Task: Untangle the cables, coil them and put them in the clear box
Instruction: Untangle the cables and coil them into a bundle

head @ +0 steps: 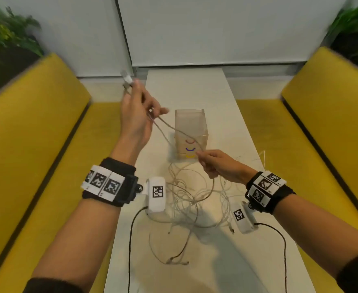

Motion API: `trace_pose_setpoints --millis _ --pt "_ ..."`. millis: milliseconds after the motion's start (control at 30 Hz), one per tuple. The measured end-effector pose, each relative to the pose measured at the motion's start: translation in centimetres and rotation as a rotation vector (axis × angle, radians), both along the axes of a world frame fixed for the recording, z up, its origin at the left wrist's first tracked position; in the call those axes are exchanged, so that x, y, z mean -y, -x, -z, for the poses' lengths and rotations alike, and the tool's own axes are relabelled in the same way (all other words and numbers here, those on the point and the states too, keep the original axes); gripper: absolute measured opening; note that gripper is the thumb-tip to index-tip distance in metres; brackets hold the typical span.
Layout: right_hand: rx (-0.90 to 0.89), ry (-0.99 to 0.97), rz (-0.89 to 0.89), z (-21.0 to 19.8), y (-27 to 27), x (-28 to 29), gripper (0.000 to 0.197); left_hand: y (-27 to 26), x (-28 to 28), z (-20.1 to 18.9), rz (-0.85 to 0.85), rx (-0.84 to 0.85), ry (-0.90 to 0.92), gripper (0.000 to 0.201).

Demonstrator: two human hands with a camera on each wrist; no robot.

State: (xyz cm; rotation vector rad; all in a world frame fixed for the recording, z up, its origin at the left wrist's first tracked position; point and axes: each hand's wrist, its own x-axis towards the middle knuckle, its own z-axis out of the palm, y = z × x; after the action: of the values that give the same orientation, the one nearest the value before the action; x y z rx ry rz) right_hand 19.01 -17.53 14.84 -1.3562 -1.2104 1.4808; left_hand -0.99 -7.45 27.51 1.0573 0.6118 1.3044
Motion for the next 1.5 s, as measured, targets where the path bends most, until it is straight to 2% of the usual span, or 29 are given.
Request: trace_pose_setpoints --millis 33,100,200,367,467,567,700,800,900,1000,1100,1233,1333,1433,1500 --pt "0.083 0.007 0.042 0.3 -0.5 0.4 0.042 0.6 -0.1 -0.9 -0.028 0.019 0.001 0.033" --pt "0.154 0.002 0.1 0.3 -1.4 1.0 0.044 1.4 -0.1 -2.1 -0.073 -0.048 -0.062 0.031" --pt "0.165 -0.05 0.101 -1.4 -1.6 0.9 0.037 1.0 0.4 -1.9 -0.044 -0.311 -0.205 0.022" --pt "0.396 -0.29 0.001 -5.5 -0.1 0.3 0.027 -2.5 2.1 2.3 0.209 -0.821 -0.449 0.02" --pt "0.461 -0.352 -0.018 -7.2 0.6 0.7 0.025 -3.4 2.7 4.0 0.319 -0.966 -0.507 0.026" --pt "0.429 -0.372 -0.039 -7.5 0.3 1.3 0.023 -3.4 2.5 4.3 0.257 -0.991 -0.515 0.047" --pt "0.4 -0.316 0.039 -5.9 -2.1 2.2 0.033 -2.2 0.3 3.7 -0.045 -0.904 -0.407 0.057" --pt "0.424 -0.186 0.111 -3.6 -5.1 3.4 0.049 -0.1 -1.9 3.2 -0.208 -0.825 -0.327 0.047" --pt "0.525 -0.071 0.091 -1.1 -7.4 4.9 0.056 1.6 -3.3 2.7 -0.327 -0.747 -0.279 0.038" --pt "0.674 -0.011 0.1 0.8 -8.6 5.9 0.061 2.4 -4.0 2.3 -0.446 -0.675 -0.25 0.039" --pt "0.73 0.014 0.172 1.8 -9.1 6.3 0.063 2.6 -4.5 2.2 -0.526 -0.6 -0.197 0.045" --pt "0.773 -0.006 0.248 2.4 -9.2 6.4 0.062 2.7 -4.6 1.9 -0.553 -0.566 -0.203 0.045" --pt "0.687 -0.099 0.333 2.0 -9.4 6.2 0.055 2.9 -4.8 1.9 -0.538 -0.557 -0.18 0.041" --pt "0.58 -0.185 0.356 0.5 -8.3 5.5 0.042 1.8 -4.3 2.4 -0.36 -0.712 -0.196 0.025" --pt "0.583 -0.267 0.336 -0.5 -6.9 4.6 0.041 0.4 -3.0 2.9 -0.214 -0.791 -0.276 0.024"
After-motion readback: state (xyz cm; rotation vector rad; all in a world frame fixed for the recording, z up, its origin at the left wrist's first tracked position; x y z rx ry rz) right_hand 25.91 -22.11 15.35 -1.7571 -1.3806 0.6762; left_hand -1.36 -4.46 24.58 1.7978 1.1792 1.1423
